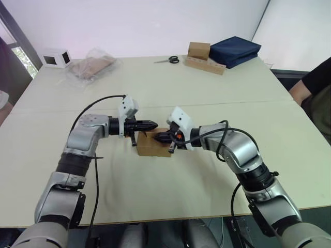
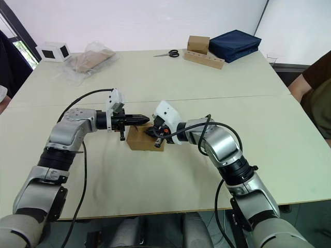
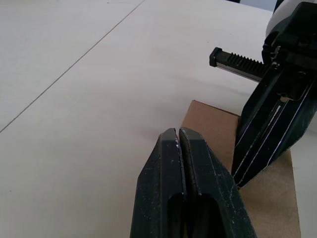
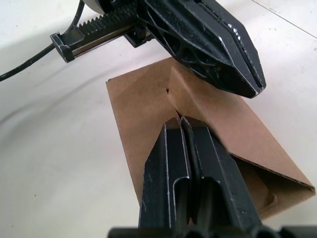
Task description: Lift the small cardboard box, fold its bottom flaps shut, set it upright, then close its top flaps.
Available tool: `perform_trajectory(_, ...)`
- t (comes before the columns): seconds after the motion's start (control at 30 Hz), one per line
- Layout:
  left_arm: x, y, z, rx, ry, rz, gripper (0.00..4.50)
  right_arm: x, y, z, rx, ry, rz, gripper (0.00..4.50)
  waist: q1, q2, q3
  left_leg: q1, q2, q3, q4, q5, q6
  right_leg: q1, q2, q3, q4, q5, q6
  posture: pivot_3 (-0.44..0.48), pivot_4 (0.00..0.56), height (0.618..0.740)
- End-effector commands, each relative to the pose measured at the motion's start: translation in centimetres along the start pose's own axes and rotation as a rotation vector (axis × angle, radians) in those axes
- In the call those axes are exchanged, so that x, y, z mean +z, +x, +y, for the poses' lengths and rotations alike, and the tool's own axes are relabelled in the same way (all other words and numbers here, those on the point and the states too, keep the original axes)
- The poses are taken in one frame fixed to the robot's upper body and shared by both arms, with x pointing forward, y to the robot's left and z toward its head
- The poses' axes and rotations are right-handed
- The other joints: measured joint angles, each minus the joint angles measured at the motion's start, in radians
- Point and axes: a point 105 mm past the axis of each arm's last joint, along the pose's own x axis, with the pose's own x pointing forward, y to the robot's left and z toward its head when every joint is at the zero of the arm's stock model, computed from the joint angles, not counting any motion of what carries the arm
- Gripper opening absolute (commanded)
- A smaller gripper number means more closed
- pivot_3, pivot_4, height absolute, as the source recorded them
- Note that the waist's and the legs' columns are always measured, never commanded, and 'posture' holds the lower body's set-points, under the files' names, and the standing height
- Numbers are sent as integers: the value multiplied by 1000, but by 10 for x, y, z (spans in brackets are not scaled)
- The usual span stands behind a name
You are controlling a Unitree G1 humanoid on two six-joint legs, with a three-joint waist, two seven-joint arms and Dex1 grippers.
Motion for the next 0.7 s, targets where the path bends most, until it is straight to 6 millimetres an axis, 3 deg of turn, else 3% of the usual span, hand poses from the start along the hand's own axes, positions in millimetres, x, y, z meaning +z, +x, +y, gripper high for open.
perform_trajectory(0.03,-4,-2,-5,-21,-8,10,52,7,-1,-6,-39,-29,-12,0,0,0,0,0,0,0,0,0,0,0,0,0,0,0,0,0,150,740)
perform_trajectory(0.27,-1,-4,-4,-15,3,5,52,8,-3,2,5,-30,-18,0,0,0,0,0,0,0,0,0,0,0,0,0,0,0,0,0,150,740)
perform_trajectory(0.43,4,-9,2,17,25,-3,52,44,-30,14,118,-21,-194,0,1,0,0,0,0,0,0,0,0,0,0,0,0,0,0,0,150,740)
perform_trajectory(0.53,4,-11,2,22,26,-7,52,62,-44,4,95,32,-283,0,1,0,0,0,0,0,0,0,0,0,0,0,0,0,0,0,150,740)
perform_trajectory(0.6,5,-11,2,24,27,-8,52,59,-43,-3,64,41,-263,0,1,0,0,0,0,0,0,0,0,0,0,0,0,0,0,0,150,740)
perform_trajectory(0.7,7,-11,1,24,28,-20,52,37,-31,-8,30,53,-172,0,0,0,0,0,0,0,0,0,0,0,0,0,0,0,0,0,150,740)
